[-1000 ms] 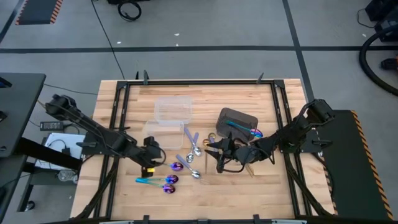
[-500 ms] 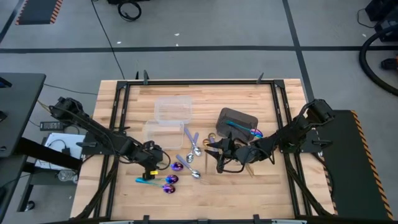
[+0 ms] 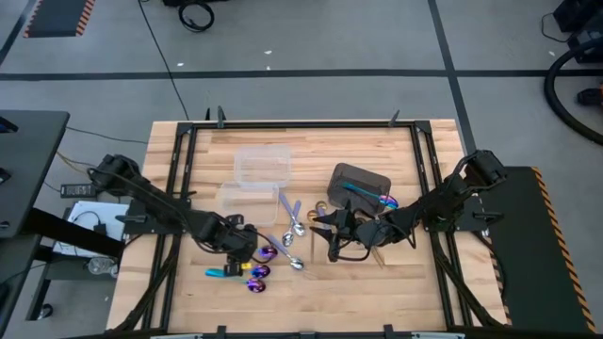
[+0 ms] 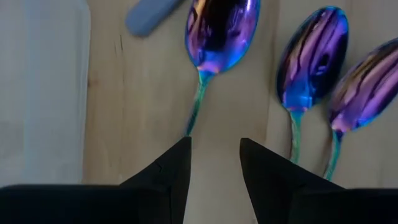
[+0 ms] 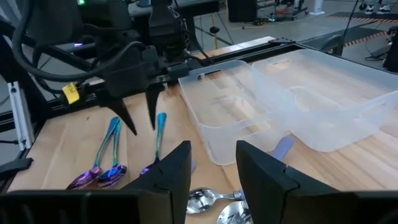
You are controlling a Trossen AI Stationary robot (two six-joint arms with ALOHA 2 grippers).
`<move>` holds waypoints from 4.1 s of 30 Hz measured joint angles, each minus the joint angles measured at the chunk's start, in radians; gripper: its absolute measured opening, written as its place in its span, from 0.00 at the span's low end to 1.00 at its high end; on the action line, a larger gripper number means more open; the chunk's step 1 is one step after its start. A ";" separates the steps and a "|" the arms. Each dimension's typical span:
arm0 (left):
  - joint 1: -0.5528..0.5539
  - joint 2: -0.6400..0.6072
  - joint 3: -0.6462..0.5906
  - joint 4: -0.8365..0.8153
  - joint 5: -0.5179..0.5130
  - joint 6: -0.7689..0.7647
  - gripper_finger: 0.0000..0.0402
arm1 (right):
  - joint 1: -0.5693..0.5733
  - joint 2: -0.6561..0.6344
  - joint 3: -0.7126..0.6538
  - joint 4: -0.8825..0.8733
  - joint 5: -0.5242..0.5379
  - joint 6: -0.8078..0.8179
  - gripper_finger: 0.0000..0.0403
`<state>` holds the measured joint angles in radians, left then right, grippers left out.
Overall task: Sort silverware by color (type)
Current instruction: Put the purple spoon into the black bin
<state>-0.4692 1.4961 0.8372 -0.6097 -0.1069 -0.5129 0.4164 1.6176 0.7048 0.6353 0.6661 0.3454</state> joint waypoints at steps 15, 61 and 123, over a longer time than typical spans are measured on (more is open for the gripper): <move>0.035 0.075 0.006 0.035 -0.102 0.125 0.36 | 0.000 0.000 0.000 -0.007 -0.013 0.000 0.34; 0.008 0.081 -0.111 0.205 -0.084 0.140 0.28 | -0.281 -0.067 0.286 -1.206 -0.273 0.256 0.34; 0.001 0.080 -0.111 0.204 -0.094 0.131 0.30 | -0.616 -0.067 0.216 -1.500 -0.538 0.108 0.08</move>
<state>-0.4686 1.5764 0.7261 -0.4062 -0.2008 -0.3817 -0.1997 1.5509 0.9203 -0.8648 0.1286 0.4534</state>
